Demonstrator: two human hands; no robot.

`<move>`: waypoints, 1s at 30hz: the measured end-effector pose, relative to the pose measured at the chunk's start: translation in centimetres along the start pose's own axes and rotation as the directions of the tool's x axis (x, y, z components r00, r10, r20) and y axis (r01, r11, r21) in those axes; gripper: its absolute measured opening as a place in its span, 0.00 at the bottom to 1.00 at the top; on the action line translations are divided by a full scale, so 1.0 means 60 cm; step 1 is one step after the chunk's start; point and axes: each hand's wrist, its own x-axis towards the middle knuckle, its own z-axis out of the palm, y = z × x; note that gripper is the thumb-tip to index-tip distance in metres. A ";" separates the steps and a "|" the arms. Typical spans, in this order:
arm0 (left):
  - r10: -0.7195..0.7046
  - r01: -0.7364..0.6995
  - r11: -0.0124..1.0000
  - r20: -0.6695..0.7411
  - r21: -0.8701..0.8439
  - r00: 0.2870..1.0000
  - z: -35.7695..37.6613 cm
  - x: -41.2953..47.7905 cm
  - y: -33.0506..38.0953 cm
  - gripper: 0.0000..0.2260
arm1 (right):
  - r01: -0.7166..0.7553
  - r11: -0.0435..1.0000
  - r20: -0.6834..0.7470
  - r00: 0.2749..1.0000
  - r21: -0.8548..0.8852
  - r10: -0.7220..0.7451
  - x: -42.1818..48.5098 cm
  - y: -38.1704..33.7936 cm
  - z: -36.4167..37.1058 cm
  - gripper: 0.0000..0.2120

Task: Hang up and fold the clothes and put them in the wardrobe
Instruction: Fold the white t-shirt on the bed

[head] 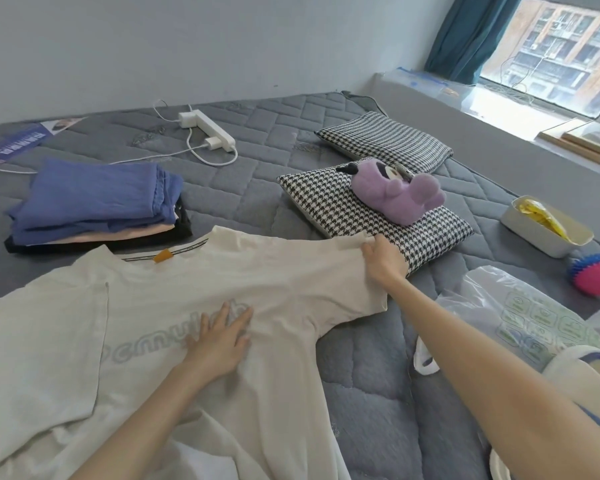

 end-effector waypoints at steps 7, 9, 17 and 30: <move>0.117 -0.133 0.983 0.121 0.130 0.986 0.017 -0.006 0.022 0.25 | -0.074 0.991 0.034 0.997 0.108 0.070 -0.004 0.018 0.025 0.16; 0.171 -0.197 0.963 0.146 0.185 0.974 0.030 -0.009 0.037 0.27 | -0.030 0.994 0.086 0.996 0.101 0.021 -0.006 0.016 0.021 0.21; 0.094 -0.085 0.995 -0.241 0.049 0.966 0.062 -0.014 0.150 0.35 | 0.034 0.993 0.053 0.998 0.111 -0.040 -0.004 0.023 0.027 0.13; 0.438 -0.411 0.888 -0.103 0.207 0.893 0.066 0.004 0.138 0.06 | -0.012 0.982 -0.009 1.000 0.187 0.014 -0.003 0.029 0.019 0.13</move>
